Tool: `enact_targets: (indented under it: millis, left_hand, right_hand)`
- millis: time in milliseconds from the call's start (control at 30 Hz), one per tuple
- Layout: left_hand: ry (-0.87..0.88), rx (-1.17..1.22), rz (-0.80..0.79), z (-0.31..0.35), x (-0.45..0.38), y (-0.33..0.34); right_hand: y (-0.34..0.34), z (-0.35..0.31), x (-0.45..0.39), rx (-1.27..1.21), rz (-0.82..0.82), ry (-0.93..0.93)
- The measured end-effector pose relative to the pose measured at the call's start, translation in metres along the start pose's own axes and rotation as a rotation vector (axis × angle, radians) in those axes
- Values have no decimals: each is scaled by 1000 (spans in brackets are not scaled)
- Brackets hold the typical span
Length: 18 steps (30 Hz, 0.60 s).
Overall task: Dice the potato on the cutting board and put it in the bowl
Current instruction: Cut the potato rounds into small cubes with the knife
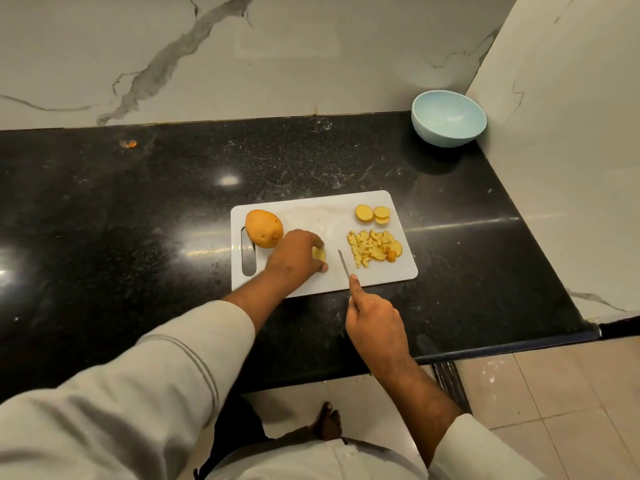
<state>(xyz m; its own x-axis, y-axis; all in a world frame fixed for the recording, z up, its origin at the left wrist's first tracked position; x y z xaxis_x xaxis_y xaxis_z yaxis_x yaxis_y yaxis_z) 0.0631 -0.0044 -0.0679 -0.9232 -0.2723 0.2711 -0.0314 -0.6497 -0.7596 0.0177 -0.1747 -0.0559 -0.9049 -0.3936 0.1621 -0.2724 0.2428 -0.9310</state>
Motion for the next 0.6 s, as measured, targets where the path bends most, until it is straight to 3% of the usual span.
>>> enact_targets:
  millis: [133,233,467,600]
  left_hand:
    - [-146,209,198,-5,17,6]
    - [-193,268,241,-8,23,9]
    - [-84,130,-35,-20,11,-2]
    - [-32,82,-50,-13,5,-6]
  right_hand:
    - [0,-5,-6,22,-2,-3]
    - [2,-5,-6,26,-14,10]
    - [14,-3,6,-2,-56,46]
    - [20,-6,9,-35,-72,81]
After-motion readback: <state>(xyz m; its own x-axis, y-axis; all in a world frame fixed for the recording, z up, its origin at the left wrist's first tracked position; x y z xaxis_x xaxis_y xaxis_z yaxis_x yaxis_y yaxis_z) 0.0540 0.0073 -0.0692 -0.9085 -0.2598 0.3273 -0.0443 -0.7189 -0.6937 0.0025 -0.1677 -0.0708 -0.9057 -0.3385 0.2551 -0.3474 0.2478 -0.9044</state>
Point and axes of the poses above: each hand's wrist, its own x-axis away from the middle knuckle, its own y-axis out of the palm, z = x × y, the point moved 10 cm from there along -x, towards the middle knuckle, and after that the axes turned 6 degrees about x, right-handed, at the moved point
